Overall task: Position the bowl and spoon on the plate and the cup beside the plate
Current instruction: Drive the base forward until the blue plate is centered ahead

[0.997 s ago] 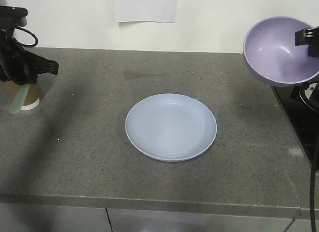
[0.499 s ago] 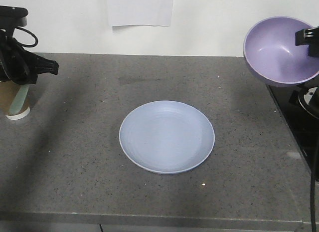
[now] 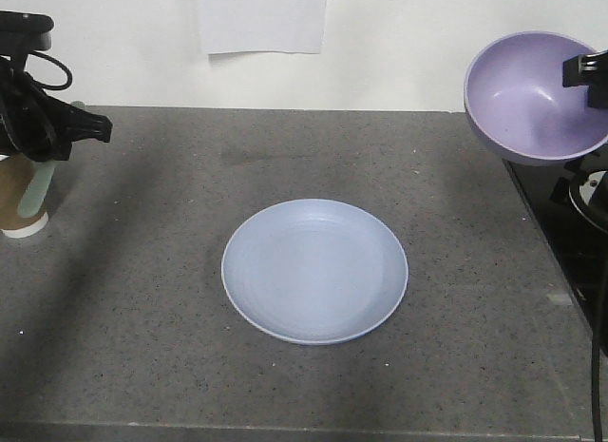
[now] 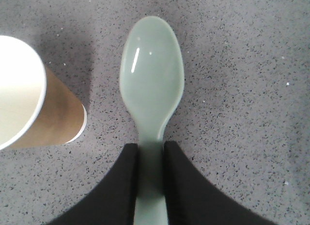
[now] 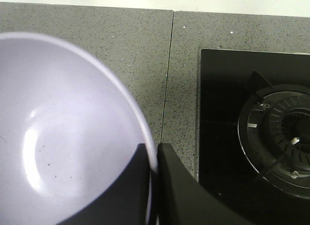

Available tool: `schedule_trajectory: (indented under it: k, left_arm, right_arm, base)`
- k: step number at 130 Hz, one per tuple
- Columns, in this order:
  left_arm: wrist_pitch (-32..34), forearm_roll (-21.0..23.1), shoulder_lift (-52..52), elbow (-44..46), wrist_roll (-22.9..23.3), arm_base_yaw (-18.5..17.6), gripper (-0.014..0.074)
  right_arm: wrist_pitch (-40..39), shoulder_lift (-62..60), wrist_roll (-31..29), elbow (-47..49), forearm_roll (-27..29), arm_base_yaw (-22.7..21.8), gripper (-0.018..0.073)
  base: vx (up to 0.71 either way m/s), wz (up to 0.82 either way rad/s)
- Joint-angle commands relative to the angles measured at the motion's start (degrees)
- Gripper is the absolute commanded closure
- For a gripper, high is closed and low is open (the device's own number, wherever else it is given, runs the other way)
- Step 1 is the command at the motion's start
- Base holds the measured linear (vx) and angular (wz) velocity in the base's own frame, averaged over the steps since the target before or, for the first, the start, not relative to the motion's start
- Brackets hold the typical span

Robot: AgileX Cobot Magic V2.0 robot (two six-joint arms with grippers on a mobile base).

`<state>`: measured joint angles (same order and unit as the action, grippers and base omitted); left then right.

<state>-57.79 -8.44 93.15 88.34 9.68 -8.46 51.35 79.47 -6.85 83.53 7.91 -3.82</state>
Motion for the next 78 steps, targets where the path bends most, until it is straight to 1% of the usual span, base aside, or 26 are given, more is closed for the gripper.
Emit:
schedule_trajectory:
  k: [1,78]
  left_arm:
    - [2.23,-0.44,-2.64,1.52,0.15,-0.23,0.0604]
    - [2.23,-0.44,-2.64,1.52,0.15,-0.23,0.0604]
  right_arm:
    - [-3.52,-1.84,-0.48,1.68,0.36,-0.14,0.0563]
    - [-3.52,-1.84,-0.48,1.68,0.36,-0.14,0.0563]
  base:
    - [0.04,-0.01]
    - [0.05,-0.01]
